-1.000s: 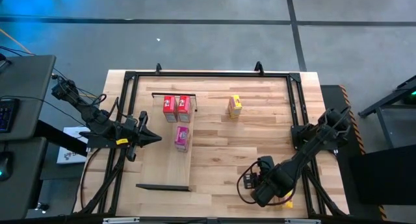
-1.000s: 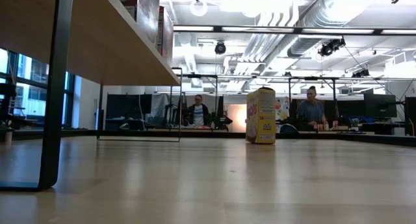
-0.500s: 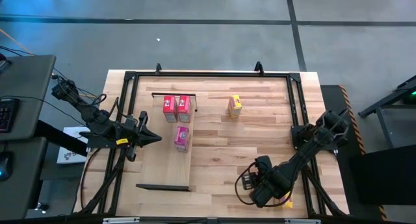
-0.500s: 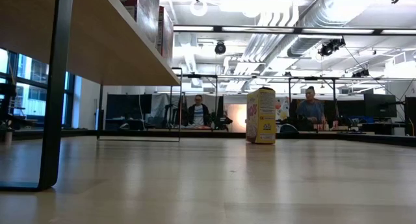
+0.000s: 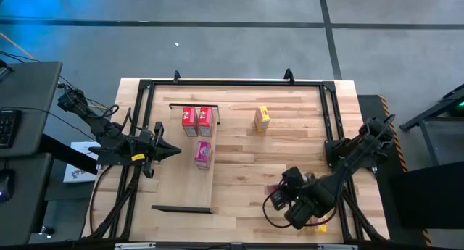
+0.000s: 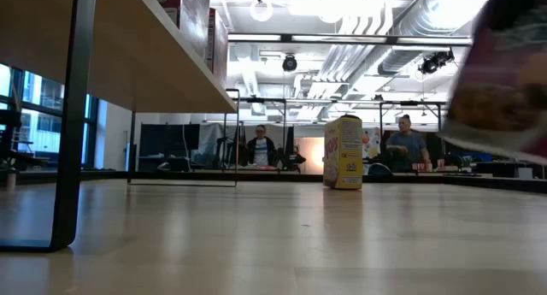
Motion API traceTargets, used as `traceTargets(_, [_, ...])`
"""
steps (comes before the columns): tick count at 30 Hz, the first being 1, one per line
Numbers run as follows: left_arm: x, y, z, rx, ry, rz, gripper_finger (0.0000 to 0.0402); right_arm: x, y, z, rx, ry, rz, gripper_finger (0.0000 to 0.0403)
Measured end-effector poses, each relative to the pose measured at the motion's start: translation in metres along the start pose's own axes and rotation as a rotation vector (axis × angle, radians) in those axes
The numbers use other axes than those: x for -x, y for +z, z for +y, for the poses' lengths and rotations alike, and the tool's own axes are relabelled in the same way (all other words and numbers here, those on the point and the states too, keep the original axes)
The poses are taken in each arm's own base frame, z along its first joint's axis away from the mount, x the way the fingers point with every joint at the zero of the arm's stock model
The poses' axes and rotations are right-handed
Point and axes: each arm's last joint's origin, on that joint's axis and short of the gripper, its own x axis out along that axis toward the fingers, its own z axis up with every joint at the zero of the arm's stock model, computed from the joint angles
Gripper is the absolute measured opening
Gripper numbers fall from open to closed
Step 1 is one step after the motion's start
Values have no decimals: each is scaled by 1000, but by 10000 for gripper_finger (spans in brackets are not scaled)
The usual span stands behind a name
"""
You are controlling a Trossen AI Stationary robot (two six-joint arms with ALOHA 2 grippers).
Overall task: Stack cereal on shelf
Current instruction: Put the purple cereal box on the shelf aligned with the purple cereal box
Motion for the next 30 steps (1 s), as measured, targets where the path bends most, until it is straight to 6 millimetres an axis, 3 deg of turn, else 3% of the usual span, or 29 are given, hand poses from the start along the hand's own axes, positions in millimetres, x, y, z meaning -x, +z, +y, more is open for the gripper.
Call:
traceTargets(7, [0, 0, 1, -8, 57, -10, 0, 9, 6, -16, 154, -65, -244, 82])
traceTargets(16, [0, 2, 1, 4, 65, -26, 0, 15, 13, -17, 322, -26, -583, 82])
traceTargets(30, [0, 2, 1, -43, 66, -30, 0, 17, 17, -17, 380, -29, -651, 83])
